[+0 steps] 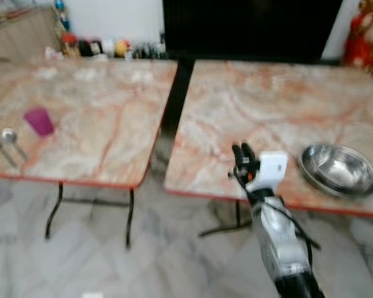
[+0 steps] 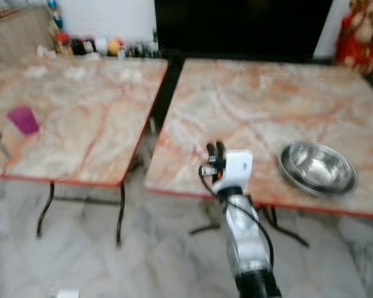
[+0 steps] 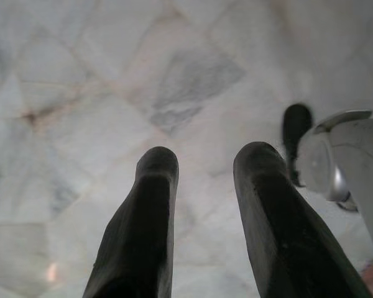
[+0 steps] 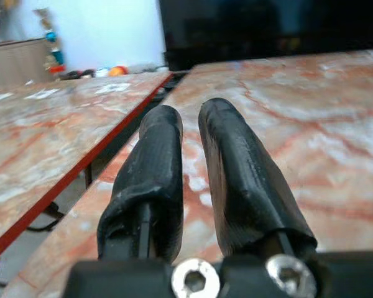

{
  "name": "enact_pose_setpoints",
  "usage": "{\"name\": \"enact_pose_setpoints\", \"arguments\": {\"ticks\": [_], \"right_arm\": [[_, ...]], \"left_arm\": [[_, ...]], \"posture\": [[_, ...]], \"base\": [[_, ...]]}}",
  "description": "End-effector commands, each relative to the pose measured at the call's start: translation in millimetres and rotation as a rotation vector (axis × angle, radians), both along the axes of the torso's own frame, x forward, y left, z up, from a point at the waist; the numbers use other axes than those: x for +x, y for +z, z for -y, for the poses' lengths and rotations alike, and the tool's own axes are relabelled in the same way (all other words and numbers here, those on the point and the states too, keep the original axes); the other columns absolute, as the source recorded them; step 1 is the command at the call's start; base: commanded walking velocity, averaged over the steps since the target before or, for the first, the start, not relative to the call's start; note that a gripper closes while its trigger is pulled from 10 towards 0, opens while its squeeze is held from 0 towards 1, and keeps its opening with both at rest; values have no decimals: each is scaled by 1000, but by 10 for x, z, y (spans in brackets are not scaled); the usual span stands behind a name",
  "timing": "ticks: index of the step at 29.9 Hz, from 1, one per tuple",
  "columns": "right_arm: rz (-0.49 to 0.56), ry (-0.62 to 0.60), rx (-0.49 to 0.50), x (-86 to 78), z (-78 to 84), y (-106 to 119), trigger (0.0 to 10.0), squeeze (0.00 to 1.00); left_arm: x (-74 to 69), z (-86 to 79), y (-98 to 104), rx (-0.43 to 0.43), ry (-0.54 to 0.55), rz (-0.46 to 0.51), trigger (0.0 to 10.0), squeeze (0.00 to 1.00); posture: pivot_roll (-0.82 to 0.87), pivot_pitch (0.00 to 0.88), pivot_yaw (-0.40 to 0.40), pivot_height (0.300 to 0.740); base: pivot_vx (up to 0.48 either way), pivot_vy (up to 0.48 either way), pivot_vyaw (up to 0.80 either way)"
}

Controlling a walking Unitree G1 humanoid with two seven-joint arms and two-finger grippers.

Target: Setting the table

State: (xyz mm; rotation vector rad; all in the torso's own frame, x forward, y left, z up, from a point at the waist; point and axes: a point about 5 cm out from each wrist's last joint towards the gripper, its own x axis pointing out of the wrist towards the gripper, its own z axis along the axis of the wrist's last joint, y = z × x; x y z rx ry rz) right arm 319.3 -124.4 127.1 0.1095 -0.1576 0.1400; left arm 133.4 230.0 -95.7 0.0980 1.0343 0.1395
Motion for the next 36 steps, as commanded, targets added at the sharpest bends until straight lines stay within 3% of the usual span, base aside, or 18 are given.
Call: {"name": "enact_pose_setpoints", "arguments": {"ticks": [1, 19, 36], "right_arm": [[-17, -21, 10, -3, 43, -8, 10000, 0], [-47, 4, 43, 19, -135, -27, 10000, 0], [-45, -17, 32, 66, -94, 6, 10000, 0]], "left_arm": [[-31, 6, -14, -4, -1, -16, 10000, 0], [-57, 22, -26, -1, -5, -25, 10000, 0], [-56, 41, -30, -13, 28, -15, 10000, 0]], "posture": [[-81, 0, 25, 740], [-61, 0, 13, 740], [-56, 0, 1, 740]], "base": [[0, 480, 0], [0, 480, 0], [0, 480, 0]]}}
